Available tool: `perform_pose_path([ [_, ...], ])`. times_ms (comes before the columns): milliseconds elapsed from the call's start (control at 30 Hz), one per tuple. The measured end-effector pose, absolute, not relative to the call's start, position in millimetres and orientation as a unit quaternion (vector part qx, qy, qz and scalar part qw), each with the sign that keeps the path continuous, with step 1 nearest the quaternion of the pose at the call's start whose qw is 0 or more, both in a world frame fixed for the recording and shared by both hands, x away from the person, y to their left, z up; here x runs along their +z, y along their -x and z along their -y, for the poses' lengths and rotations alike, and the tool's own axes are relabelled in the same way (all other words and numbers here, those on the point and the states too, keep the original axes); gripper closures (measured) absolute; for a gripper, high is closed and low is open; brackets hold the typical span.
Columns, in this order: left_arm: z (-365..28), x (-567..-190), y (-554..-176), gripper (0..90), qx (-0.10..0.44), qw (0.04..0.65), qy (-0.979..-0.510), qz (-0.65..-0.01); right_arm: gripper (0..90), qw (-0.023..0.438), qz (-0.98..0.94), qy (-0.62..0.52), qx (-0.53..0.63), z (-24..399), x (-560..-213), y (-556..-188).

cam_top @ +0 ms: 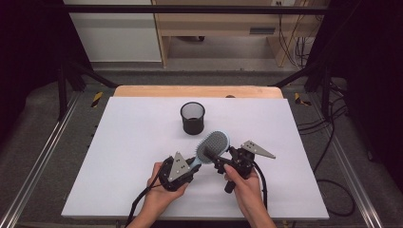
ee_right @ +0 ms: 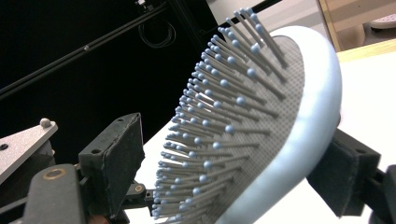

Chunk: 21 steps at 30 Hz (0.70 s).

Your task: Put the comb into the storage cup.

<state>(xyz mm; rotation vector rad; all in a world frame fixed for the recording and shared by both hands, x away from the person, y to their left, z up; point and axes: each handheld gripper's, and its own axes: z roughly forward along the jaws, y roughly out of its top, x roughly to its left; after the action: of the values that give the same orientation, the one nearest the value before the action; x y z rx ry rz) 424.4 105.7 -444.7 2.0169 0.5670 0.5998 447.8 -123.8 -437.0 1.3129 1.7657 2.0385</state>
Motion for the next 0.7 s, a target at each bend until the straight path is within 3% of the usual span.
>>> perform_pose_path([
  [700, -104.5, -445.7, -424.1, 69.5, 0.243, 0.462, -0.821, -0.230, 23.6, 0.062, -0.588, -0.442, 0.675, 124.3, -436.6, -447.3],
])
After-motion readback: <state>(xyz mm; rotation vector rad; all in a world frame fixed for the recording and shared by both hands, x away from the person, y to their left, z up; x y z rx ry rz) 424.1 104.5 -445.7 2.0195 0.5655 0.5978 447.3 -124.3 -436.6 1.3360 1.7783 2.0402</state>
